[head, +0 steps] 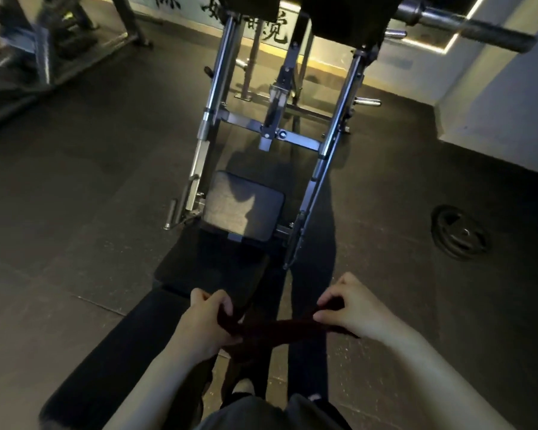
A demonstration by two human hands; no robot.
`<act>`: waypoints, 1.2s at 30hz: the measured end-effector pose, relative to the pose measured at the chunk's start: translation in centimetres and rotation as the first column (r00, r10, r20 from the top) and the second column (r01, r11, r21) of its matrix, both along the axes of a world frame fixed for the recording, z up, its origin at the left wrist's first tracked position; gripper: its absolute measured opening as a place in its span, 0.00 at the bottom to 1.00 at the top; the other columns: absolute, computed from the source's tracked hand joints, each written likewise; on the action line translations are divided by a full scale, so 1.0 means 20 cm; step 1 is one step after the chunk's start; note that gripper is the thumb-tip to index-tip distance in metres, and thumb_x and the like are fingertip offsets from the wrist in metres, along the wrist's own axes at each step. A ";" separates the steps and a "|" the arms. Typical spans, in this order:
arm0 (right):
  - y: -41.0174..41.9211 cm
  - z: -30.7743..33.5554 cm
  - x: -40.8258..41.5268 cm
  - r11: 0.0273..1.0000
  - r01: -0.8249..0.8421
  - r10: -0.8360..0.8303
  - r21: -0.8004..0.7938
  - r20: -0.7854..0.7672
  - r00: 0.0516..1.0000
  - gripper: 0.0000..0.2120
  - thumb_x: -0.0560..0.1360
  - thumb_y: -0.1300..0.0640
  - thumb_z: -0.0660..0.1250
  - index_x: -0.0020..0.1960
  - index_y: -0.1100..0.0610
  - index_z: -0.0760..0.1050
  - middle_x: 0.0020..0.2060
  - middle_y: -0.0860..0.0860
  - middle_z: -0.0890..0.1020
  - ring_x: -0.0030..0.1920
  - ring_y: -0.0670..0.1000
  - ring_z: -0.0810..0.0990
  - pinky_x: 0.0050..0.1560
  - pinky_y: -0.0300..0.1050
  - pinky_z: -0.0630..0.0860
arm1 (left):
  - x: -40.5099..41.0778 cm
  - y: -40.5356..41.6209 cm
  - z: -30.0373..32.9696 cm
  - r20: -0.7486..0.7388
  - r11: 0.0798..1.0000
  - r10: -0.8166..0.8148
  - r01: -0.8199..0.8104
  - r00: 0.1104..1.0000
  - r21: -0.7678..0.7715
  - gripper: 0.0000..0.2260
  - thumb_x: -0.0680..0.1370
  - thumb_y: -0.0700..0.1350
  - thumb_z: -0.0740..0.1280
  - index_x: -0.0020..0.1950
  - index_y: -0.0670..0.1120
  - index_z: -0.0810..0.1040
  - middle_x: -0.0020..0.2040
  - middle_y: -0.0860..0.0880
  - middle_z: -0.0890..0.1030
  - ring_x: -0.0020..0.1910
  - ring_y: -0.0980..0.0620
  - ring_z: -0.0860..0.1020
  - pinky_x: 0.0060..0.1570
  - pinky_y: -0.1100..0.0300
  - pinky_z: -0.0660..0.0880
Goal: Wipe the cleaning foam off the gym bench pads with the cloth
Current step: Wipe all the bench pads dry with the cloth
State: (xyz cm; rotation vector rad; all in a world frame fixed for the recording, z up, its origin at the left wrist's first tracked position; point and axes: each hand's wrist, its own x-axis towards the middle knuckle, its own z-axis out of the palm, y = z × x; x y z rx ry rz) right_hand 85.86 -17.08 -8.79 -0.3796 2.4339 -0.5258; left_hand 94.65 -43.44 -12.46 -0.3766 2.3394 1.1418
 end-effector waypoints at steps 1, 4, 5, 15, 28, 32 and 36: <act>-0.03 0.00 -0.05 0.999 -0.048 0.048 -0.002 0.039 0.998 0.13 0.71 0.44 0.72 0.51 0.49 0.80 0.51 0.45 0.67 0.49 0.42 0.70 0.45 0.33 0.68 | 0.00 -0.03 -0.01 -0.014 0.999 0.047 -0.047 0.999 -0.017 0.16 0.70 0.44 0.75 0.47 0.54 0.69 0.54 0.56 0.62 0.49 0.57 0.69 0.40 0.67 0.70; -0.14 -0.04 -0.20 0.968 -0.252 0.252 -0.008 0.086 0.964 0.09 0.71 0.48 0.73 0.48 0.51 0.81 0.52 0.43 0.67 0.51 0.42 0.70 0.48 0.32 0.69 | 0.01 -0.11 -0.04 -0.011 0.985 0.152 -0.152 0.988 -0.076 0.12 0.71 0.44 0.75 0.46 0.53 0.73 0.53 0.57 0.63 0.49 0.58 0.68 0.39 0.69 0.67; -0.18 -0.06 -0.25 0.944 -0.331 0.329 0.003 0.101 0.939 0.05 0.71 0.51 0.73 0.46 0.51 0.81 0.51 0.43 0.69 0.50 0.41 0.72 0.47 0.31 0.69 | 0.02 -0.13 -0.05 -0.004 0.979 0.182 -0.182 0.983 -0.087 0.11 0.70 0.44 0.75 0.45 0.54 0.74 0.54 0.57 0.64 0.50 0.58 0.69 0.40 0.70 0.67; -0.61 -0.31 -0.59 0.702 -0.691 0.712 -0.174 0.145 0.687 0.14 0.73 0.58 0.71 0.57 0.53 0.77 0.50 0.46 0.75 0.48 0.41 0.72 0.49 0.30 0.69 | -0.03 0.06 -0.04 -0.023 0.823 0.477 -0.456 0.878 -0.339 0.04 0.75 0.53 0.69 0.48 0.56 0.78 0.47 0.58 0.73 0.42 0.61 0.72 0.37 0.69 0.65; -0.78 -0.58 -0.40 -0.100 -0.957 0.943 -0.273 0.282 -0.179 0.12 0.78 0.47 0.65 0.55 0.54 0.77 0.52 0.44 0.77 0.57 0.49 0.74 0.56 0.44 0.70 | 0.12 0.69 0.13 0.045 0.378 0.921 -0.858 0.388 -0.348 0.08 0.75 0.53 0.70 0.53 0.56 0.82 0.50 0.57 0.82 0.50 0.57 0.78 0.51 0.62 0.73; -0.74 -0.64 -0.32 -0.023 -0.971 0.952 -0.240 0.292 -0.095 0.07 0.77 0.41 0.63 0.46 0.43 0.74 0.42 0.42 0.79 0.44 0.46 0.79 0.45 0.47 0.75 | 0.30 0.84 0.02 0.197 0.318 0.945 -0.879 0.262 -0.355 0.11 0.71 0.54 0.72 0.53 0.54 0.81 0.47 0.55 0.81 0.47 0.55 0.78 0.49 0.60 0.74; -0.70 -0.71 -0.18 -0.108 -0.971 0.959 -0.215 0.237 -0.158 0.05 0.78 0.44 0.61 0.46 0.43 0.72 0.42 0.41 0.77 0.44 0.44 0.77 0.42 0.38 0.72 | 0.49 0.92 -0.19 0.244 0.218 0.961 -0.890 0.126 -0.399 0.07 0.74 0.54 0.70 0.49 0.54 0.80 0.46 0.54 0.79 0.43 0.53 0.77 0.45 0.58 0.75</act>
